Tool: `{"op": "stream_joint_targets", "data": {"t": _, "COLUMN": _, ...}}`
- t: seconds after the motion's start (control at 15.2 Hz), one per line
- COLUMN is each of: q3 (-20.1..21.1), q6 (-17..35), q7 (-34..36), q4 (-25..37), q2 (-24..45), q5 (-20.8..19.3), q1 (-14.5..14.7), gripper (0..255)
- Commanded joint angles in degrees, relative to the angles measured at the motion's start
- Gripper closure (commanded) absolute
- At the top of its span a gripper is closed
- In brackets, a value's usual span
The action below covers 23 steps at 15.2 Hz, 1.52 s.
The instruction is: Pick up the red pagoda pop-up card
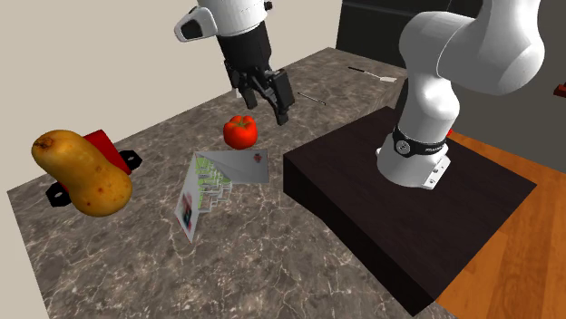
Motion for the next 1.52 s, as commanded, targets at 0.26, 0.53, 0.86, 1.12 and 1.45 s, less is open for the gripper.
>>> {"op": "stream_joint_targets", "data": {"t": 0.26, "q3": -3.87, "q6": 6.38, "q7": -6.51, "q4": 5.66, "q2": 12.52, "q5": 1.64, "q1": -1.73, "gripper": 0}}
{"op": "stream_joint_targets", "data": {"t": 0.53, "q3": -5.49, "q6": 9.55, "q7": -11.04, "q4": 10.76, "q2": 21.42, "q5": 4.22, "q1": -3.20, "gripper": 0}}
{"op": "stream_joint_targets", "data": {"t": 0.86, "q3": -6.02, "q6": 11.85, "q7": -16.40, "q4": 18.77, "q2": 32.73, "q5": 8.14, "q1": -6.10, "gripper": 0}}
{"op": "stream_joint_targets", "data": {"t": 1.12, "q3": -5.54, "q6": 12.35, "q7": -19.93, "q4": 26.52, "q2": 41.76, "q5": 11.04, "q1": -9.10, "gripper": 0}}
{"op": "stream_joint_targets", "data": {"t": 1.45, "q3": -4.55, "q6": 12.26, "q7": -22.56, "q4": 35.36, "q2": 51.13, "q5": 13.42, "q1": -12.45, "gripper": 0}}
